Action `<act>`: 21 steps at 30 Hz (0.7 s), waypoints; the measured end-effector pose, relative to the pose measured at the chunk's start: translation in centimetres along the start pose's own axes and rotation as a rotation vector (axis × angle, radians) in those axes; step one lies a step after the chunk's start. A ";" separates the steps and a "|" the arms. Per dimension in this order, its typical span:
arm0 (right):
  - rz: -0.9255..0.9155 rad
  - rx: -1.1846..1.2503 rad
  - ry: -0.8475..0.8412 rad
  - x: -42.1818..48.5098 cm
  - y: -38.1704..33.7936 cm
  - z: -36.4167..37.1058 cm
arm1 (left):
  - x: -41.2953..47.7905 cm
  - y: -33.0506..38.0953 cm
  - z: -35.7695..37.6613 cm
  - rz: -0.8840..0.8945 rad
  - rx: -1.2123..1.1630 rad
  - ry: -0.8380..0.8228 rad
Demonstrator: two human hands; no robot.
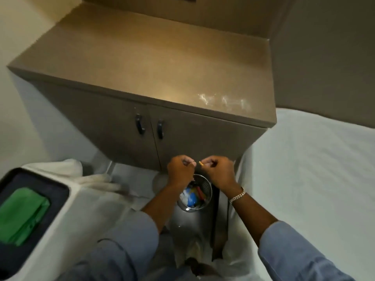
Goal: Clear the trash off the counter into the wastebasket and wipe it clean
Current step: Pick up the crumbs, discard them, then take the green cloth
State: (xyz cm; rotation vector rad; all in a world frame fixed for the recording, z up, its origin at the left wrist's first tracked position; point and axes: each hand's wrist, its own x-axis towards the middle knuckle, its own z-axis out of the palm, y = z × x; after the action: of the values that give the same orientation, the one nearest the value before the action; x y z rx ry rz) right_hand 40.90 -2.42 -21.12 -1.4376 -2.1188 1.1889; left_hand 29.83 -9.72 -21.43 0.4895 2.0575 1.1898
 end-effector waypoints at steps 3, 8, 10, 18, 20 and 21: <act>0.071 -0.111 -0.032 -0.4 3.2 1.0 | -0.6 -2.3 2.1 -0.089 -0.001 -0.017; 0.049 -0.138 0.060 -0.2 4.0 0.3 | -0.5 -4.3 -2.5 -0.091 -0.032 0.058; 0.002 -0.131 0.055 -1.0 2.5 0.8 | -0.9 -5.5 -7.1 -0.051 -0.049 0.128; -0.300 0.009 -0.296 -6.5 -11.8 14.5 | -6.1 -12.0 -29.0 -0.163 -0.008 0.793; -0.448 -0.014 -0.410 -7.7 -16.0 19.8 | -7.1 -14.1 -33.1 -0.236 0.068 0.880; -0.518 -0.032 -0.463 -8.2 -18.0 22.5 | -7.4 -15.2 -34.9 -0.300 0.103 0.885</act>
State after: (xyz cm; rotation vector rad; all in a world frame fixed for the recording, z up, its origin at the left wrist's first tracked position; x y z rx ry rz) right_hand 18.78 -22.57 -19.27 -0.5776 -2.5946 1.3564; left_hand 9.78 -42.92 -20.10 -0.3849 2.7973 1.2330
